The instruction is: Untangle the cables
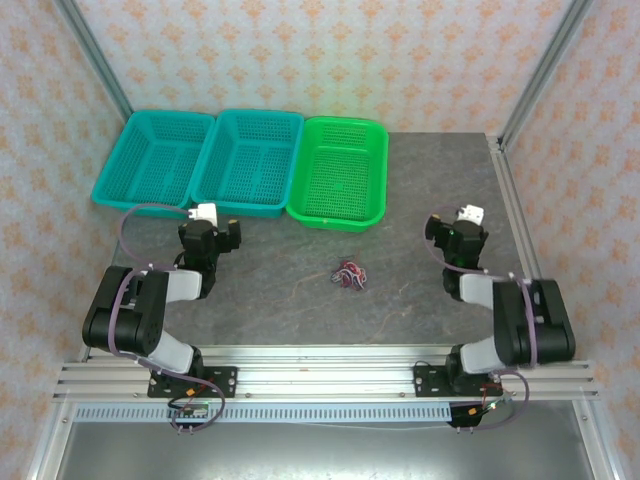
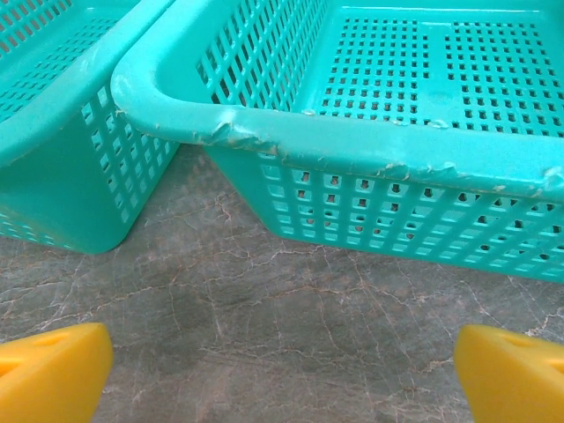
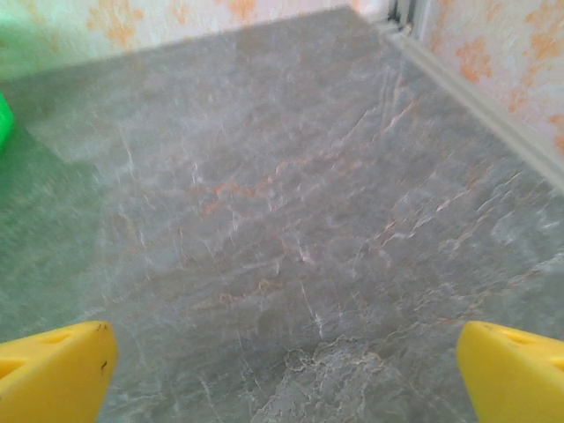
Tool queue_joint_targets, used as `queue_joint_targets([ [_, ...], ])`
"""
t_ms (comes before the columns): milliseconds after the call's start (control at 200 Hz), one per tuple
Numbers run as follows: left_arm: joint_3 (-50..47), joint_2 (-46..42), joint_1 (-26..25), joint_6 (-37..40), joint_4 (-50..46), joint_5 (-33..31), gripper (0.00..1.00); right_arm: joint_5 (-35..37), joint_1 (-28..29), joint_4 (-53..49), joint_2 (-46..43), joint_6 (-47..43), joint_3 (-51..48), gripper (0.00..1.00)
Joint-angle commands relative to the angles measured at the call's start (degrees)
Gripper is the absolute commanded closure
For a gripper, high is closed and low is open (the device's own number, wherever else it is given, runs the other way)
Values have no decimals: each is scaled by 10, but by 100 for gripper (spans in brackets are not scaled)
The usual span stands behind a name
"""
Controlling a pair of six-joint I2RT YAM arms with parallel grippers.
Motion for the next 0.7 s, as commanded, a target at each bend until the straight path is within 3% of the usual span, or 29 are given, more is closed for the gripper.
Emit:
queue_joint_targets([
  [0, 7, -16, 5, 7, 3, -1, 0, 26, 1, -184, -162, 112, 36, 0],
  [90, 2, -62, 2, -2, -27, -24, 0, -32, 4, -354, -272, 197, 71, 0],
  [185, 39, -146, 1, -41, -173, -56, 0, -123, 13, -505, -330, 249, 123, 0],
  [310, 94, -234, -9, -138, -340, -30, 0, -264, 29, -651, -314, 261, 192, 1],
  [405, 135, -266, -28, -228, -427, 45, 0, -333, 66, -736, -259, 259, 243, 1],
  [515, 196, -254, -86, -304, -520, 127, 0, -315, 173, -787, -194, 254, 288, 1],
  [621, 270, -201, -202, -333, -609, 136, 0, -258, 266, -783, -131, 273, 306, 1],
  [696, 330, -144, -287, -343, -660, 134, 6, -232, 293, -756, -107, 314, 295, 1],
])
